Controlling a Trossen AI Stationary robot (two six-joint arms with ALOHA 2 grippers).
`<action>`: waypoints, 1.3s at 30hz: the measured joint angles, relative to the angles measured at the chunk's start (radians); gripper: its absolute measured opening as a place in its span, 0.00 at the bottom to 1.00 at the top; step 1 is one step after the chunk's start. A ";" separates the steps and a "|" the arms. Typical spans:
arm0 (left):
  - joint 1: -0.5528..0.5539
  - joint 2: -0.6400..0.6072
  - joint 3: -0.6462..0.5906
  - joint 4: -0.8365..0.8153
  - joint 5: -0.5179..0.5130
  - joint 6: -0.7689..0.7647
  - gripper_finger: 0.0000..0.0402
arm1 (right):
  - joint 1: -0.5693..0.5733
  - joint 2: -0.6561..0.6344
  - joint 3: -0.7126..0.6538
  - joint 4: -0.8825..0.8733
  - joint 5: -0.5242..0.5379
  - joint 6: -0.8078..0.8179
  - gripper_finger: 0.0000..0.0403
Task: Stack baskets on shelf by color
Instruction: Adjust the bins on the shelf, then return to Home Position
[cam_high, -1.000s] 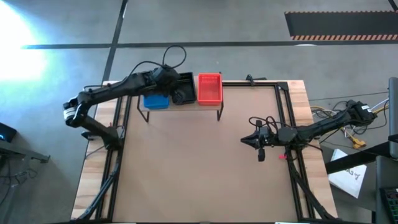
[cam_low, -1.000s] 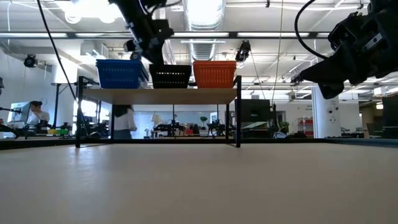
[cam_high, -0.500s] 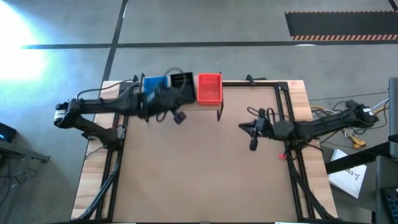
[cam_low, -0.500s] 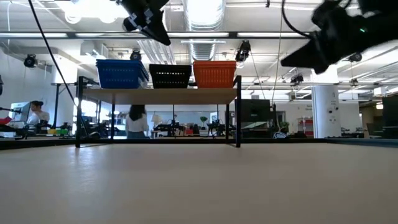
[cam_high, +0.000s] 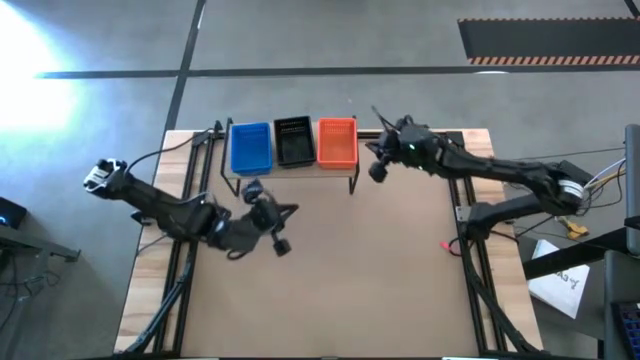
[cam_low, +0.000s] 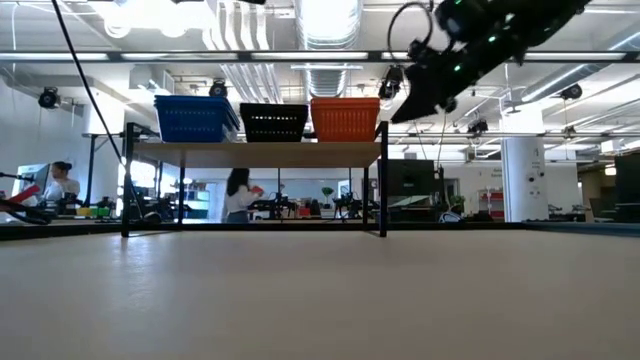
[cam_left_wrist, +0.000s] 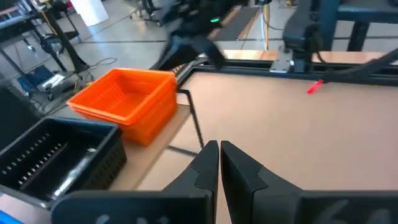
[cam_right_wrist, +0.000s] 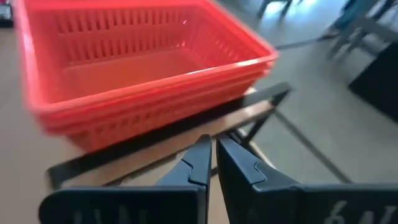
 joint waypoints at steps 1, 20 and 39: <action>-0.020 0.000 -0.006 -0.002 -0.013 -0.011 0.00 | -0.019 0.032 0.022 -0.003 -0.031 -0.002 0.04; -0.126 0.014 -0.070 0.011 -0.120 -0.131 0.00 | -0.028 0.280 0.351 -0.240 0.019 -0.040 0.04; -0.140 -0.079 -0.207 0.067 -0.220 -0.197 0.00 | 0.109 -0.583 -0.324 -0.244 -0.330 0.156 0.04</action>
